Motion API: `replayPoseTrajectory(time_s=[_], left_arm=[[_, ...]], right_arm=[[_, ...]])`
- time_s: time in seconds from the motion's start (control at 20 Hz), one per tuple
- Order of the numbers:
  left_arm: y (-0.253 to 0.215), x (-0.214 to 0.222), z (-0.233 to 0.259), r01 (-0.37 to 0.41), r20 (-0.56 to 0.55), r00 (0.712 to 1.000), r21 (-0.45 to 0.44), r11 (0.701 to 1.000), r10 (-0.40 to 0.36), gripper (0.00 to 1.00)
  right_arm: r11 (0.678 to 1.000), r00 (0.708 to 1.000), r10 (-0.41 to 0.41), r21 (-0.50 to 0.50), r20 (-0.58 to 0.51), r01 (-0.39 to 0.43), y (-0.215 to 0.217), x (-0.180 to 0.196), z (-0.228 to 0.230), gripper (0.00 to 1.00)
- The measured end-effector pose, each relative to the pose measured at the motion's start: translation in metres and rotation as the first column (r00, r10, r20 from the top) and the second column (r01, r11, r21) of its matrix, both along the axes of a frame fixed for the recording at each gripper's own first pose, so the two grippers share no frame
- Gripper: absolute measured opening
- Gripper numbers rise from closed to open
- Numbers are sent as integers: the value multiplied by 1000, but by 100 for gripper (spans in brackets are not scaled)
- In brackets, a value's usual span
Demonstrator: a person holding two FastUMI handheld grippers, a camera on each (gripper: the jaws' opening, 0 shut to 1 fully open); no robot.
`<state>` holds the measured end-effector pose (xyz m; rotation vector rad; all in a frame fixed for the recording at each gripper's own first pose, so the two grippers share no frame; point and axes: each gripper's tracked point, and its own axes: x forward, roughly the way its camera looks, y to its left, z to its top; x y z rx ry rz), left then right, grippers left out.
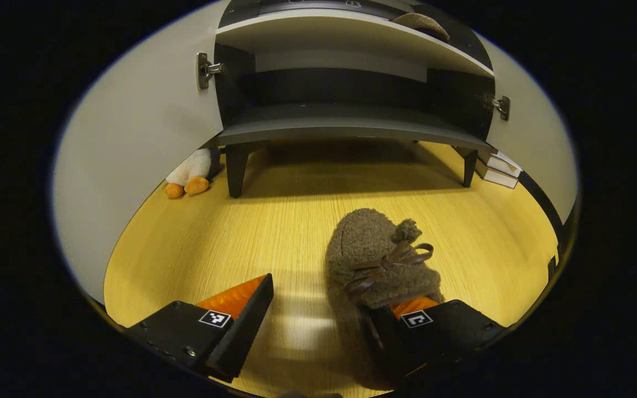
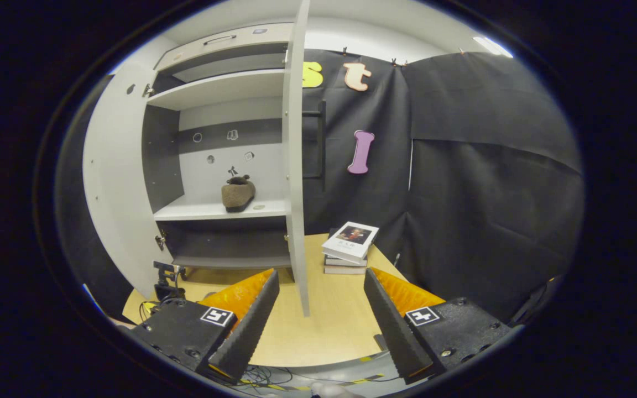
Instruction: Grab one shoe with the right hand and put it into the shoe cabinet, grab the other shoe with the left hand and put it into the shoe cabinet; then close the right door with the right hand and the left door with the left hand.
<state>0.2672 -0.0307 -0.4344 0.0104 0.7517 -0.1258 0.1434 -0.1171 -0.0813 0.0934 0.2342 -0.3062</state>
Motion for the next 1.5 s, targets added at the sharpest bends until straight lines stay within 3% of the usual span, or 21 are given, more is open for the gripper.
replayPoseTrajectory(time_s=[0.05,0.2,0.25,0.3,0.35,0.45,0.6,1.0,1.5], left_arm=[[-5,1,-2,6,-1,1000,-9,1000,-6,93],[-24,12,-4,40,-7,999,-52,998,-41,62],[-20,14,-2,22,2,1000,-21,1000,-22,36],[-10,15,-3,-1,-1,1000,21,1000,1,28],[-7,14,-3,-10,-10,1000,29,1000,11,5],[-9,8,3,-9,-39,999,17,1000,10,2],[-3,6,39,2,16,1000,41,999,-3,2],[-11,6,188,-39,167,985,6,999,37,2],[-58,93,373,-99,365,925,-40,994,107,1]], right_arm=[[1000,1000,0,2,1,0,0,-1,0,98],[1000,1000,-1,5,-2,1,2,-3,-2,98],[1000,1000,2,5,-2,-2,3,-4,-2,98],[1000,1000,6,6,-1,-6,6,-1,2,98],[1000,1000,7,7,1,-7,8,-2,4,98],[1000,1000,13,11,9,-13,15,-3,11,98],[1000,999,27,13,29,-28,23,-1,18,98],[996,993,78,32,88,-81,41,14,34,98],[989,983,132,55,128,-140,50,31,40,98]])
